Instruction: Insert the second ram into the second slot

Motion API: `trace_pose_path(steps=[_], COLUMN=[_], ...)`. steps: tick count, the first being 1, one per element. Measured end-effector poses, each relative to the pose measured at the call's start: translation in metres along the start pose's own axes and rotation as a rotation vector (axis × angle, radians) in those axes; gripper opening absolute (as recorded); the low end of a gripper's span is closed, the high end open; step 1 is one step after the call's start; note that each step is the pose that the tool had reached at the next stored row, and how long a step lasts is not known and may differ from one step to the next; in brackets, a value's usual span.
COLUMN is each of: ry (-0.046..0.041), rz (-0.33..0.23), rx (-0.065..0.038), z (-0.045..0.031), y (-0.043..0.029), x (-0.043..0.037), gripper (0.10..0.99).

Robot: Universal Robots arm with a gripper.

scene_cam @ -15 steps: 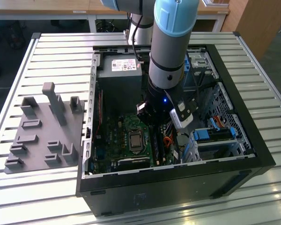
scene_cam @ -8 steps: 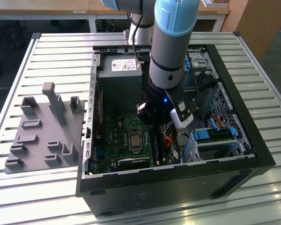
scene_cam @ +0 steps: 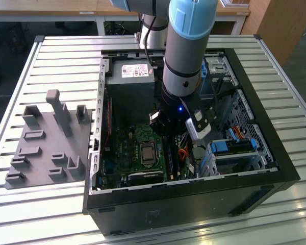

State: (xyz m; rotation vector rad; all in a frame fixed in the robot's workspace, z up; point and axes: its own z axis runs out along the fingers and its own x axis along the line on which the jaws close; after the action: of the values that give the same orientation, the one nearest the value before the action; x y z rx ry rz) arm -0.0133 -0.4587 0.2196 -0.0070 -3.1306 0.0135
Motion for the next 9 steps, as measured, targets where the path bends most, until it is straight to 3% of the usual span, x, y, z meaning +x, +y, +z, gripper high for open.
trace_pose_path(steps=[5,9], ry=[0.0108,0.0112], rz=[0.005,0.007], rx=[0.000,0.000], z=[0.0000,0.0001], y=[0.0000,0.0000], x=[0.0001,-0.0003], gripper=[0.137,0.137])
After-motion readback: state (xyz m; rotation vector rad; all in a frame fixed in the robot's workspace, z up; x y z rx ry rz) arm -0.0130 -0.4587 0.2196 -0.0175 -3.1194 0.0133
